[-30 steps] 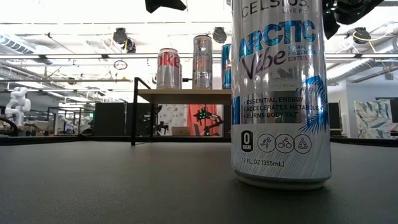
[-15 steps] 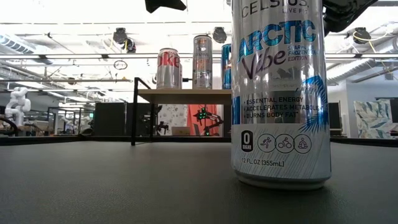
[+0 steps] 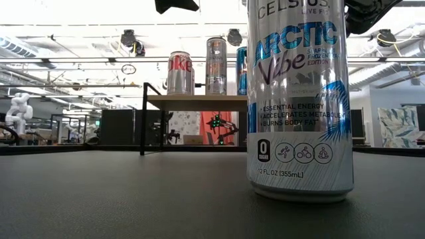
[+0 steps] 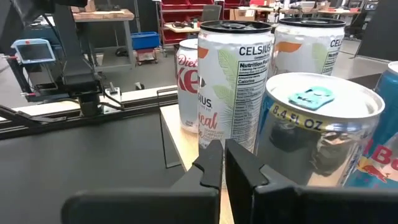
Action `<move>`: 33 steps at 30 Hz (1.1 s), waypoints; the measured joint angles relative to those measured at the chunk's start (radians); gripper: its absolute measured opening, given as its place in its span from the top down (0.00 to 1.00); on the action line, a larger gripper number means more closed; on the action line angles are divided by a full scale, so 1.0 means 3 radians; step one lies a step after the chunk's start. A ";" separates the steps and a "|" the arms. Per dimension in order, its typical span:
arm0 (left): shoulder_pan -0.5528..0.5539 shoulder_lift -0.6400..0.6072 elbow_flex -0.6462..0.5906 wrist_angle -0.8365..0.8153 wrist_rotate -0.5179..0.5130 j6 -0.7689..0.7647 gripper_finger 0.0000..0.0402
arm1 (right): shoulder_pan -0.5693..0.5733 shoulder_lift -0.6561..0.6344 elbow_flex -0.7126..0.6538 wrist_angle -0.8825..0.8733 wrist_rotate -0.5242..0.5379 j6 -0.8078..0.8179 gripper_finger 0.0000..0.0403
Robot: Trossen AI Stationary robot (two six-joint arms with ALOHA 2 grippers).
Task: Place canned beverage on shelf
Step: Put the blue soda can aligned with the other blue soda can on the shelf
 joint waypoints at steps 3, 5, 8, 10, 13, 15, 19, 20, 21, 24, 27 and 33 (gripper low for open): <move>-0.0001 0.0001 0.0000 0.0000 0.0001 0.0000 0.33 | 0.0000 0.0000 0.0000 0.0000 0.0006 0.0000 1.00; 0.0000 0.0000 0.0000 0.0000 0.0000 0.0000 0.33 | 0.0000 0.0000 0.0000 0.0000 0.0007 0.0001 1.00; 0.0000 0.0001 0.0000 0.0000 0.0000 0.0000 0.33 | 0.0001 0.0000 0.0001 -0.0008 0.0094 0.0025 1.00; -0.0001 0.0001 0.0000 -0.0001 0.0000 0.0000 0.33 | 0.0000 0.0000 0.0000 -0.0037 0.0205 0.0025 1.00; -0.0001 0.0000 0.0000 0.0000 0.0000 0.0000 0.33 | -0.0001 0.0000 0.0000 -0.0093 0.0262 0.0025 1.00; 0.0000 0.0001 0.0000 0.0000 0.0000 0.0000 0.33 | -0.0001 0.0000 0.0000 -0.0113 0.0259 0.0025 1.00; -0.0001 0.0001 0.0000 -0.0001 0.0000 0.0000 0.33 | 0.0000 0.0000 0.0000 -0.0104 0.0266 0.0026 1.00; -0.0001 0.0000 0.0000 -0.0001 0.0000 0.0000 0.33 | 0.0000 0.0000 0.0000 -0.0104 0.0282 0.0027 1.00; -0.0001 0.0001 0.0000 -0.0001 0.0000 0.0000 0.33 | 0.0000 0.0000 0.0000 -0.0106 0.0331 0.0026 1.00; 0.0000 0.0001 0.0000 -0.0001 0.0000 0.0000 0.33 | 0.0000 0.0000 0.0000 -0.0120 0.0448 0.0027 1.00; -0.0001 0.0000 0.0000 -0.0001 0.0000 0.0000 0.33 | 0.0000 0.0000 0.0000 -0.0132 0.0454 0.0065 1.00; -0.0001 0.0001 0.0000 -0.0001 0.0000 0.0000 0.33 | 0.0001 -0.0002 0.0000 -0.0201 0.0455 0.0089 1.00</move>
